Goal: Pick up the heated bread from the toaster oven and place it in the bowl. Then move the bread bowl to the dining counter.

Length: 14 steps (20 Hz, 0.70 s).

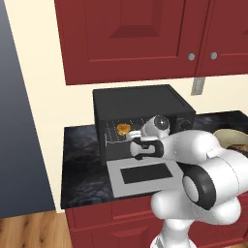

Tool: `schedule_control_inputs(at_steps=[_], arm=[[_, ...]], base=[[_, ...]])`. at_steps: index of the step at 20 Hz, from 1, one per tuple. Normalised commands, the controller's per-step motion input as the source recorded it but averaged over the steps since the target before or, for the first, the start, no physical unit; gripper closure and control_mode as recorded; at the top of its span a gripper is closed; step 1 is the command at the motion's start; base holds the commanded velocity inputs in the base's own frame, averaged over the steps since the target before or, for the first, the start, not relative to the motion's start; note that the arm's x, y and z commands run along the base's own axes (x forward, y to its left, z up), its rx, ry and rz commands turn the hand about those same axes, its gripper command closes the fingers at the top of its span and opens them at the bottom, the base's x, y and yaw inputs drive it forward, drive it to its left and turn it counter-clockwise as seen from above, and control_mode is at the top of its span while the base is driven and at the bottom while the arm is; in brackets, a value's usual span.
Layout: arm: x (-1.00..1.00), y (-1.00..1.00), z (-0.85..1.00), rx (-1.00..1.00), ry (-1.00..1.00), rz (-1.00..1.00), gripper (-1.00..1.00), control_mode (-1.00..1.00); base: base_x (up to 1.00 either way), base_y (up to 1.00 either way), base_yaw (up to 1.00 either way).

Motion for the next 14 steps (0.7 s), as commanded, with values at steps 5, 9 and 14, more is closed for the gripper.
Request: schedule_control_inputs(at_steps=[5, 9, 14], arm=[[-0.5, 0.0, -0.38, 0.0, 0.11, 0.0, -1.0, -1.0], [-0.7, 0.0, -0.4, 0.0, 0.15, 0.0, -1.0, -1.0], [-0.95, 0.0, -0.45, 0.0, 0.18, -0.02, -1.0, -1.0]], base=[[0.0, 0.0, 0.0], [0.0, 0.0, 0.0], [0.0, 0.0, 0.0]])
